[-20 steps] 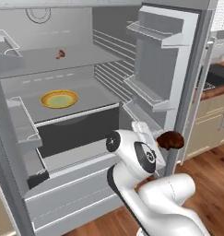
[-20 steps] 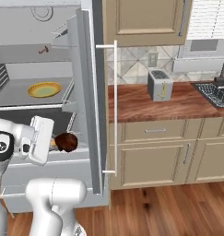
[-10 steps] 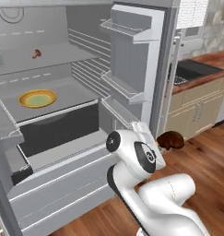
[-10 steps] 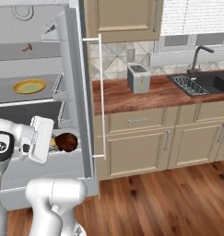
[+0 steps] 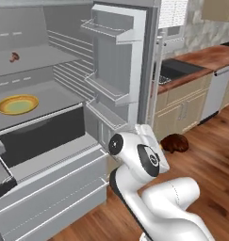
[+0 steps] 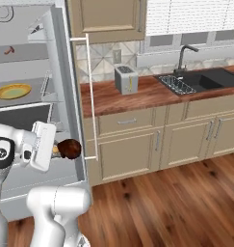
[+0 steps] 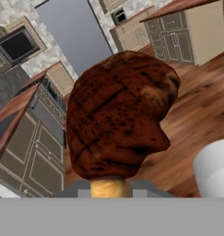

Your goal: Transport the steak from the fridge to the microwave and turn on the microwave.

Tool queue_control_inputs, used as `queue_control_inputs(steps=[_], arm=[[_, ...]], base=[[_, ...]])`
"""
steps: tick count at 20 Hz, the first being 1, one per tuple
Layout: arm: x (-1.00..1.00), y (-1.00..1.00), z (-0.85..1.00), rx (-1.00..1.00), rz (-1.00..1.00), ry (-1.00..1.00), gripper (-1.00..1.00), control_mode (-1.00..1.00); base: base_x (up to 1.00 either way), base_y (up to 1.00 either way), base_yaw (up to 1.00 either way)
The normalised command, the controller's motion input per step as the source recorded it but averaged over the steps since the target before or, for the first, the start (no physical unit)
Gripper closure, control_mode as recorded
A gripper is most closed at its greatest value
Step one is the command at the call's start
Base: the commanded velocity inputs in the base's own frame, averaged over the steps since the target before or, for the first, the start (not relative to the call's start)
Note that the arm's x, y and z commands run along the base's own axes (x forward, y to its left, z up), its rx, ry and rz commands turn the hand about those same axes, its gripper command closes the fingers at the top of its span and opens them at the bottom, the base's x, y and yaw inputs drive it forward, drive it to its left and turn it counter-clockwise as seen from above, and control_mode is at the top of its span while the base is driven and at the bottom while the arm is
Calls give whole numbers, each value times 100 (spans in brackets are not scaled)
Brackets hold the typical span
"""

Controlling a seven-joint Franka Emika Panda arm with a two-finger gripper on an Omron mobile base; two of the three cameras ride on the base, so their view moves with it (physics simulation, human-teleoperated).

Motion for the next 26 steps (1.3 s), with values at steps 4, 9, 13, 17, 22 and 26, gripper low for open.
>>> queue_control_inputs(steps=[4, 9, 13, 17, 22, 26], arm=[[0, 0, 0, 0, 0, 0, 100, 100], [0, 0, 0, 0, 0, 0, 100, 100], [0, 0, 0, 0, 0, 0, 100, 100], [0, 0, 0, 0, 0, 0, 100, 100], [0, 0, 0, 0, 0, 0, 100, 100], [0, 0, 0, 0, 0, 0, 100, 100]], base=[[0, -52, -8], [0, -60, -2], [0, -65, 0], [0, -55, 0], [0, -61, 1], [0, -69, 5]])
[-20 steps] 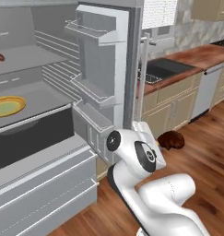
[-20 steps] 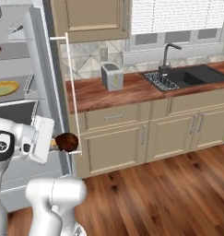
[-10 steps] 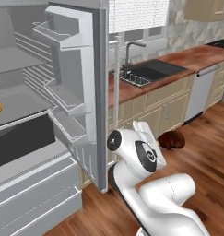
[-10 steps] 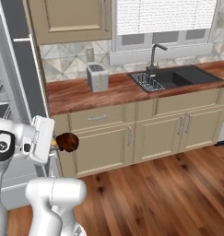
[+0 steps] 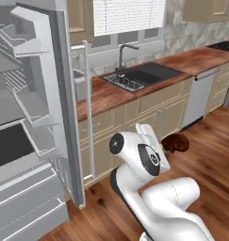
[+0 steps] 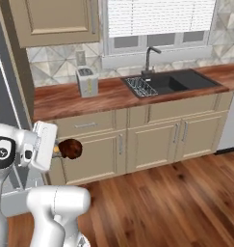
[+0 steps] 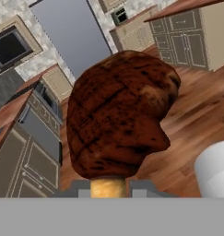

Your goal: Transport the steak from the fridge to the microwave and turn on the microwave.

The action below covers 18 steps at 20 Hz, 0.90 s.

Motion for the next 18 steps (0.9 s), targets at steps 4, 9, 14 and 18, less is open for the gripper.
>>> queue_control_inputs(steps=[4, 9, 14, 18], arm=[[0, 0, 0, 0, 0, 0, 100, 100], [0, 0, 0, 0, 0, 0, 100, 100], [0, 0, 0, 0, 0, 0, 100, 100], [0, 0, 0, 0, 0, 0, 100, 100]], base=[[0, -65, 11], [0, -66, 17], [0, -73, 18], [0, -78, 17]])
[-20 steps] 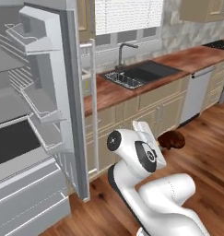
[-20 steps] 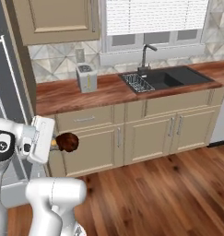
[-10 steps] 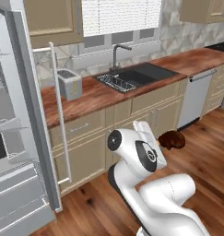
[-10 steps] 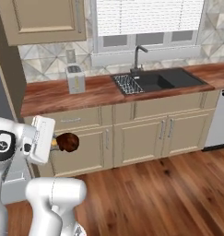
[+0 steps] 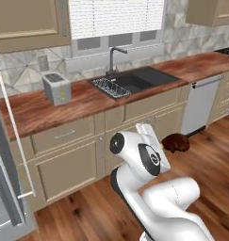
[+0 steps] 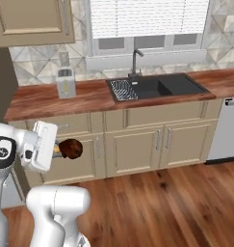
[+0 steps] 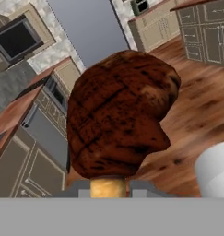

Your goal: Transport the steak from the fridge to the microwave and turn on the microwave.

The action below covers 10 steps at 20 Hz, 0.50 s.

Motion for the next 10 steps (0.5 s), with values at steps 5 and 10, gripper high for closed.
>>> queue_control_inputs(steps=[5, 10], arm=[[0, 0, 0, 0, 0, 0, 100, 100], [0, 0, 0, 0, 0, 0, 100, 100]], base=[[0, -90, 20], [0, -91, 15]])
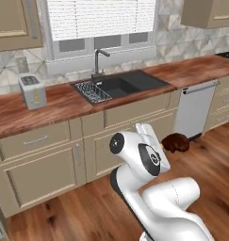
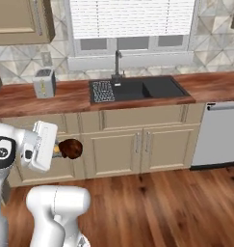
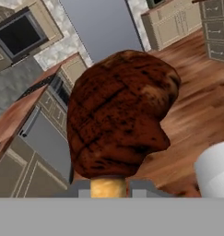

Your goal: Transport the steak from the fridge to the microwave and turn on the microwave.

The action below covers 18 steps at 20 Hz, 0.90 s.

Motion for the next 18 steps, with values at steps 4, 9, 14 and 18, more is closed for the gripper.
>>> queue_control_inputs(steps=[4, 9, 14, 18], arm=[[0, 0, 0, 0, 0, 0, 100, 100], [0, 0, 0, 0, 0, 0, 100, 100], [0, 0, 0, 0, 0, 0, 100, 100], [0, 0, 0, 0, 0, 0, 100, 100]], base=[[0, -94, 14], [0, -98, 14], [0, -100, 16], [0, -97, 15]])
